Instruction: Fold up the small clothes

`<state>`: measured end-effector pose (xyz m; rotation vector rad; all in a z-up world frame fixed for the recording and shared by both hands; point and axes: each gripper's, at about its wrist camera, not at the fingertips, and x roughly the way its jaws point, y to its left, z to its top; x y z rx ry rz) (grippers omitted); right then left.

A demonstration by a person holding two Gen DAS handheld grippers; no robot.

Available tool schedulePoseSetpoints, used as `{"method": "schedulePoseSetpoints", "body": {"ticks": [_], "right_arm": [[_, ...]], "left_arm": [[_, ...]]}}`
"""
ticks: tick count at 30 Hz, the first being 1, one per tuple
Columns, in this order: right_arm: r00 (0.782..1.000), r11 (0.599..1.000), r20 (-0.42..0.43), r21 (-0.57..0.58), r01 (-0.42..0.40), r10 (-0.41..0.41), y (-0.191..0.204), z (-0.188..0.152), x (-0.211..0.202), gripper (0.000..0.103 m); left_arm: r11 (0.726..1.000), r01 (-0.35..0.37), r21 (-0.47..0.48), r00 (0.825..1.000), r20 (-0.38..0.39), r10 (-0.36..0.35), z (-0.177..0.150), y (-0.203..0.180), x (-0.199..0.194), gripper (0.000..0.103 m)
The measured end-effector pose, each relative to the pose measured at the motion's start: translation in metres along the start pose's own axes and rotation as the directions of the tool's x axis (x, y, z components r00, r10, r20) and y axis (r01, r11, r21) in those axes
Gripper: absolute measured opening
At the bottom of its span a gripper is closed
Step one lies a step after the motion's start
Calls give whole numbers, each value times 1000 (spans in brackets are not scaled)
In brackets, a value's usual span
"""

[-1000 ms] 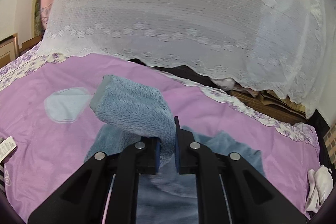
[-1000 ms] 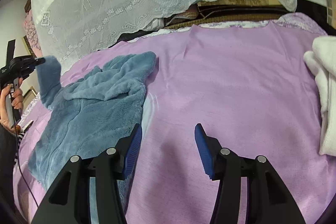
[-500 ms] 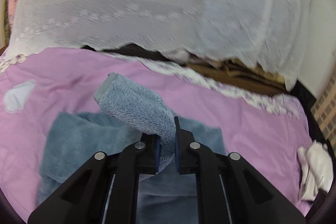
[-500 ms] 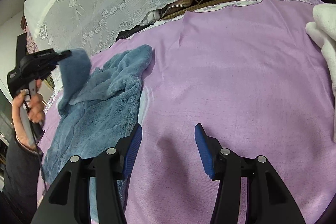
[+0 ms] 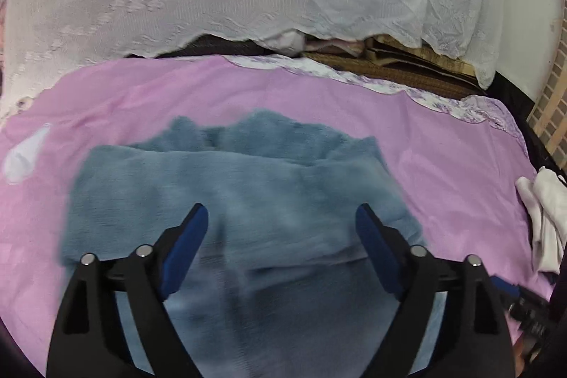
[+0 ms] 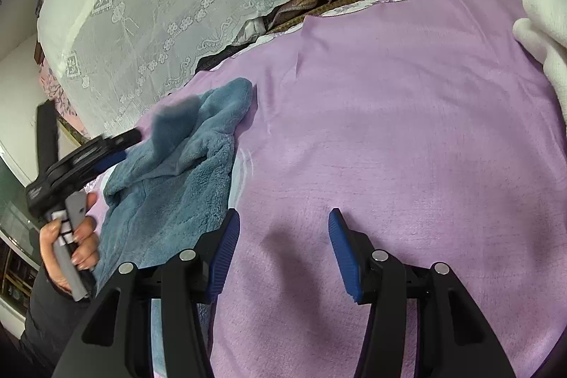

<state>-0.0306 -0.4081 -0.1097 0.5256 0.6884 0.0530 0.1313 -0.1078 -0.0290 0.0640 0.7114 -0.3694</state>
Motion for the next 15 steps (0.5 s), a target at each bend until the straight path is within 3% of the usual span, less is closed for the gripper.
{"method": "schedulePoseSetpoints", "body": {"ticks": [3,5,8,12,15], "right_arm": [[1000,1000,23,3,-11,10,1,2,-3,52],[999,1000,44,8,-19,18,7,9,-8,52],[994,994,26,36,-106,105,26,23,-5,52],[989,988,-27,56,-146,148,68,47,27,50],[979,978,-43,71,-197,201,97,59,55,33]], "left_arm": [[995,-96,-11,995,36,97,-3,34,-18,87],[982,-186,-35,981,44,188,-5,63,-27,87],[959,-261,-109,964,24,265,-8,106,-31,87],[944,-266,-197,964,-40,263,-12,143,-18,87],[943,-260,-207,966,-51,255,-20,151,-8,87]]}}
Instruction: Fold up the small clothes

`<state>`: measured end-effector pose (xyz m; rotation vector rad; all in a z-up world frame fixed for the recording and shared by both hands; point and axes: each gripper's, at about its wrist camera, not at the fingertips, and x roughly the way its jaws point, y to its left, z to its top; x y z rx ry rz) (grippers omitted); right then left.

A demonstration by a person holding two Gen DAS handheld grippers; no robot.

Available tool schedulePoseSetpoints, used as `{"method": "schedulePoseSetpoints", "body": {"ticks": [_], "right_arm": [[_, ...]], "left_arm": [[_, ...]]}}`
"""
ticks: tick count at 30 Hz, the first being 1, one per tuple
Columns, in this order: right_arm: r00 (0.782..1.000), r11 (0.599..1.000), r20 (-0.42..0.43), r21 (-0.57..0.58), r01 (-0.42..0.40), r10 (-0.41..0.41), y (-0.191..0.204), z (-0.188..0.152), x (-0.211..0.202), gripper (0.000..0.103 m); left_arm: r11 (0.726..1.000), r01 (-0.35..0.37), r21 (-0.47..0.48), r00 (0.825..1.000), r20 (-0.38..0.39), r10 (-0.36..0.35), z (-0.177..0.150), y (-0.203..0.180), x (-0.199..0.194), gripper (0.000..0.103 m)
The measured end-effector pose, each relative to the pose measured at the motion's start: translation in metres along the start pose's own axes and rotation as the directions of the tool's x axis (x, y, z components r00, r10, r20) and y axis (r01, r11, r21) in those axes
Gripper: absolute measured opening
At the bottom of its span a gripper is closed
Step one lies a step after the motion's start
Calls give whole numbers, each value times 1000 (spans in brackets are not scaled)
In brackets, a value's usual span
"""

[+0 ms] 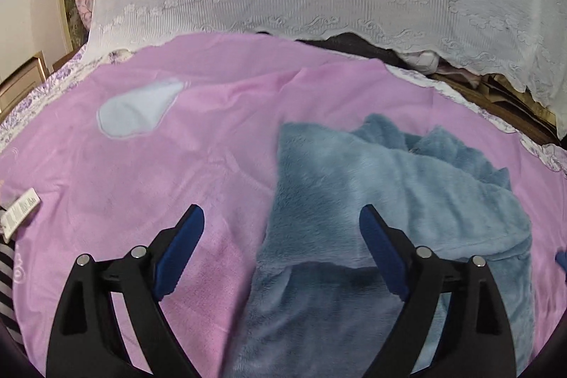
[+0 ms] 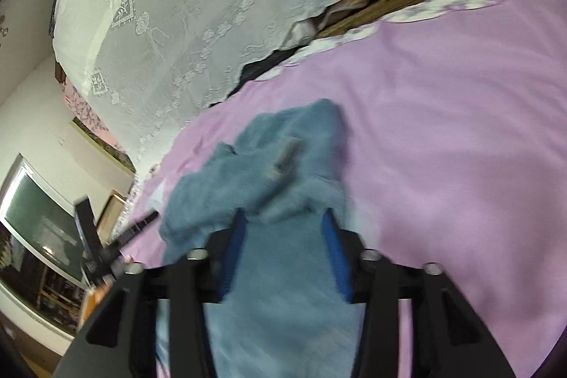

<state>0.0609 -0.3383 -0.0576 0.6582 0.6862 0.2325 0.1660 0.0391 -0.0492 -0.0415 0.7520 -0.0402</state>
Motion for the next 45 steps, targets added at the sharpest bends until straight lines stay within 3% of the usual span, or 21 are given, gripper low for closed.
{"method": "schedulePoseSetpoints", "body": {"ticks": [4,7,9,10,13,17,21,25,26,27,28,31,33,35,37,41,42,45], "right_arm": [[998,999,-51,-42,-28,26,29,7,44,28],[995,996,-77,-68,61,-66,28,11,80,28],[983,983,-68,-87,164,-171,12,10,98,19],[980,978,-67,-98,183,-190,1,8,104,5],[990,992,-78,-30,119,-121,-11,13,96,0],[996,992,-2,-97,85,-86,13,22,71,8],[998,987,7,-146,63,-63,42,37,76,13],[993,983,-32,-149,108,-114,40,43,113,27],[989,980,-43,-149,134,-141,34,40,120,33],[980,972,-64,-153,175,-187,23,34,133,33],[976,968,-78,-165,189,-204,17,30,142,28],[980,969,-54,-170,180,-191,19,31,135,29],[981,960,-1,-206,189,-194,31,27,119,31],[984,951,16,-254,178,-180,44,23,108,35],[985,943,17,-287,168,-170,53,19,103,36],[957,898,-67,-370,238,-281,53,-3,133,38],[956,897,-71,-369,241,-286,49,-7,137,38],[961,901,-56,-366,234,-272,52,-5,128,38]], "left_arm": [[999,-31,27,999,-28,32,-9,3,20,87],[998,-67,21,987,-142,70,-15,10,51,96],[998,-64,4,984,-167,63,-17,14,59,99],[997,-73,20,984,-162,76,-16,12,57,99],[995,-86,48,987,-130,92,-12,7,47,98],[1000,13,-22,999,-36,-14,10,16,18,98],[995,94,12,995,-39,-93,30,-1,21,98],[997,53,56,993,-104,-47,30,-16,61,98],[998,45,51,988,-152,-37,25,-14,78,99],[998,49,32,981,-188,-43,19,-10,93,99],[998,46,31,983,-178,-40,19,-9,93,99],[996,5,86,990,-139,7,21,-20,84,99],[997,35,65,993,-114,-27,21,-16,72,98],[995,100,27,992,-78,-97,23,-11,52,98],[993,115,41,992,-50,-113,22,-13,36,98],[985,0,171,992,-128,22,2,-34,62,99],[987,17,159,987,-159,8,-3,-34,73,99],[993,55,104,988,-151,-39,1,-24,68,99]]}}
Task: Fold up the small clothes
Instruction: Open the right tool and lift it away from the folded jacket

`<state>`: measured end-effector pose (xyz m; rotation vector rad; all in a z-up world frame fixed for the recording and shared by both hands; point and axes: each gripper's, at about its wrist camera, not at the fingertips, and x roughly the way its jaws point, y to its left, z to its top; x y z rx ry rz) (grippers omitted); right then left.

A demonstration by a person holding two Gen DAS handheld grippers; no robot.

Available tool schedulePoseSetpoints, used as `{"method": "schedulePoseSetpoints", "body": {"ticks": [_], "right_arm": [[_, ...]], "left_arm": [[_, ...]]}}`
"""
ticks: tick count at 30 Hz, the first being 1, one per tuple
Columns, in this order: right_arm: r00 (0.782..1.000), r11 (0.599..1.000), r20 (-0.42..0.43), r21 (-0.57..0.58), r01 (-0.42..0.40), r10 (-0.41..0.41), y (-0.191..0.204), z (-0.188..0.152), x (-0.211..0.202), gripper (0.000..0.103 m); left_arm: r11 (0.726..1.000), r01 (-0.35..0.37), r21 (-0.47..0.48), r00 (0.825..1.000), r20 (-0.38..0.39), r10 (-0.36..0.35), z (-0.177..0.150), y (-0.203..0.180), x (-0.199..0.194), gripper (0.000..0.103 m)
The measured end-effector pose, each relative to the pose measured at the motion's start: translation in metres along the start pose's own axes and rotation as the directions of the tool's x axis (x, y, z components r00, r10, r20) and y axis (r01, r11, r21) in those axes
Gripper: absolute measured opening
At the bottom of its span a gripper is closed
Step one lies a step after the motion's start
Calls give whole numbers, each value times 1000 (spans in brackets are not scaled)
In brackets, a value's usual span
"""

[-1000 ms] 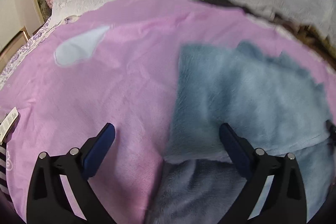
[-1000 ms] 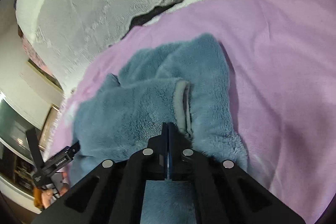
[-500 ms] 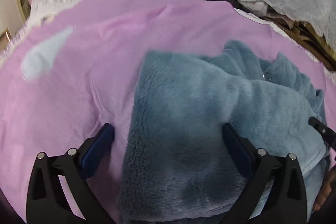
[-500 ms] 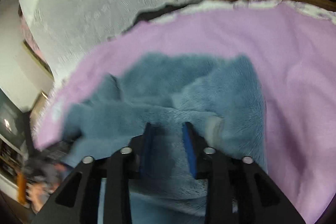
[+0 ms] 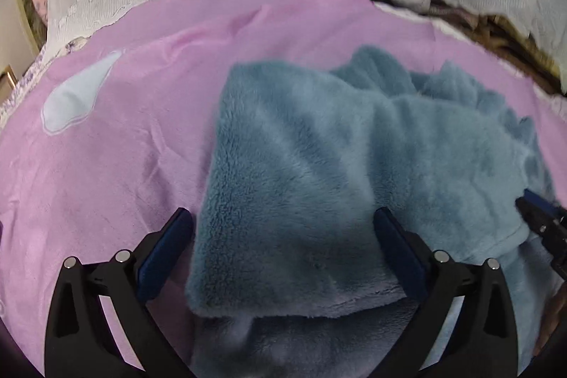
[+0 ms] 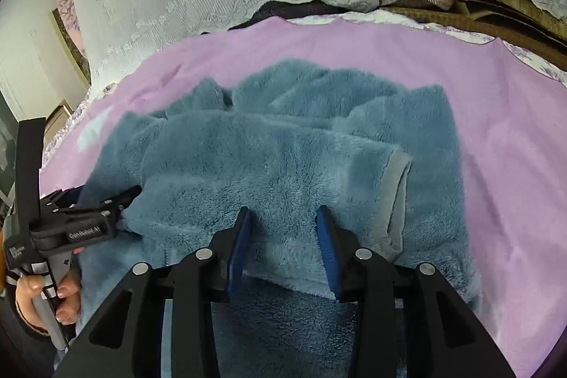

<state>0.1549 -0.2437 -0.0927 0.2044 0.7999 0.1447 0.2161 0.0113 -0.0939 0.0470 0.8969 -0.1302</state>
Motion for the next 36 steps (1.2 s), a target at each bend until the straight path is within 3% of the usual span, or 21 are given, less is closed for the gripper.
{"method": "schedulePoseSetpoints", "body": {"ticks": [8,17,19,24,36], "right_arm": [[998,1000,49,8,-28,28,1,-17,-36,40],[1000,1000,-8,21,14,-14,-2,-50,-47,45],[1000,1000,-11,8,28,-28,1,-60,-51,47],[996,995,0,-57,86,-87,12,-80,-62,53],[996,993,11,-72,90,-89,12,-123,-95,63]], "left_arm": [[995,77,-60,997,27,-75,-27,4,-35,98],[998,58,7,998,35,-58,-86,-9,-76,98],[999,20,29,999,37,-21,-97,-13,-80,98],[999,2,50,999,41,-4,-114,-17,-88,98],[998,-16,61,997,79,11,-145,-17,-109,98]]}}
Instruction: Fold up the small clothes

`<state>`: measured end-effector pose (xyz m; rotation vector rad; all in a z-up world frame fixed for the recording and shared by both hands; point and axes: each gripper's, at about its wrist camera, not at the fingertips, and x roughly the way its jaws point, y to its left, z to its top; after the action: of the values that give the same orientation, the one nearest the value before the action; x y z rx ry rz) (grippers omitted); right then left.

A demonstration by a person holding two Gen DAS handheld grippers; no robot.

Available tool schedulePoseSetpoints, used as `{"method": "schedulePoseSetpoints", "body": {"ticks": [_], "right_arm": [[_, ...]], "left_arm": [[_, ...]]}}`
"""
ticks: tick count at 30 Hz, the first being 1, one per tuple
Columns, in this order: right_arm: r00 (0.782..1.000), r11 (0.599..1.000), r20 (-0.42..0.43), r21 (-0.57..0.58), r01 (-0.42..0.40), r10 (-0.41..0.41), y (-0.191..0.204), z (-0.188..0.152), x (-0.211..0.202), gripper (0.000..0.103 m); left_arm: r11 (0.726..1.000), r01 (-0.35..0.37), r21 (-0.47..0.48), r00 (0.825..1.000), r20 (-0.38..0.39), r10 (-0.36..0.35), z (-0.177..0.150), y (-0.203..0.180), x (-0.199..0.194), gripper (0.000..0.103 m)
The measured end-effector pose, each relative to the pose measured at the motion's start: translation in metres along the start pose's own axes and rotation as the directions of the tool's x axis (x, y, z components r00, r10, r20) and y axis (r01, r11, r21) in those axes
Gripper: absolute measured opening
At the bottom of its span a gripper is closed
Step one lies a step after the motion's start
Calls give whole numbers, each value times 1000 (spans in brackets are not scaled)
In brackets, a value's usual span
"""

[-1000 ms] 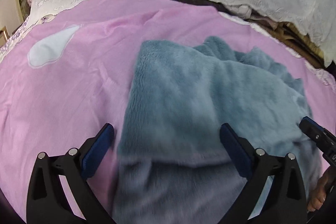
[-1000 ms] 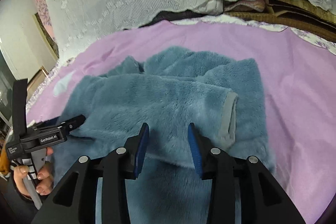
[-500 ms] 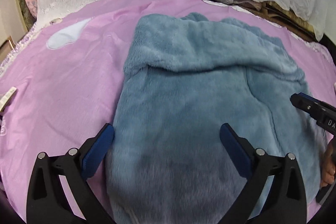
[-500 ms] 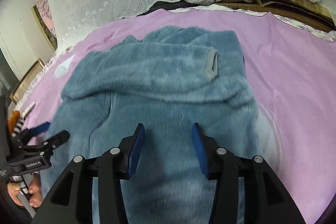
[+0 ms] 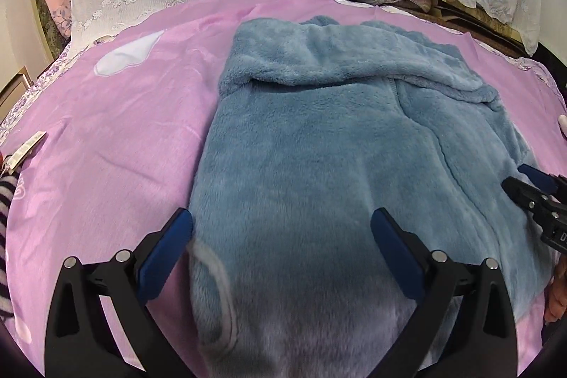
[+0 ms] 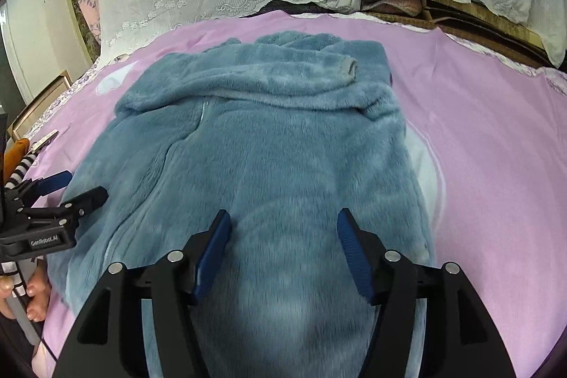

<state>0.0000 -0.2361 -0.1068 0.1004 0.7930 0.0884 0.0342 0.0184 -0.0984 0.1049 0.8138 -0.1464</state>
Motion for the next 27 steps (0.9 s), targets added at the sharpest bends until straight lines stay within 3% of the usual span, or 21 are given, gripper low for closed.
{"method": "schedulePoseSetpoints", "body": {"ticks": [15,27], "right_arm": [[999,1000,40,6,-8,8,0,-41,-45,68],[994,999,103,20,-44,42,-3,-61,-79,68]], "left_arm": [[1000,-28,-6,996,83,29,-29,2,-37,98],[1000,2,-21,995,97,0,-46,6,-53,98]]}}
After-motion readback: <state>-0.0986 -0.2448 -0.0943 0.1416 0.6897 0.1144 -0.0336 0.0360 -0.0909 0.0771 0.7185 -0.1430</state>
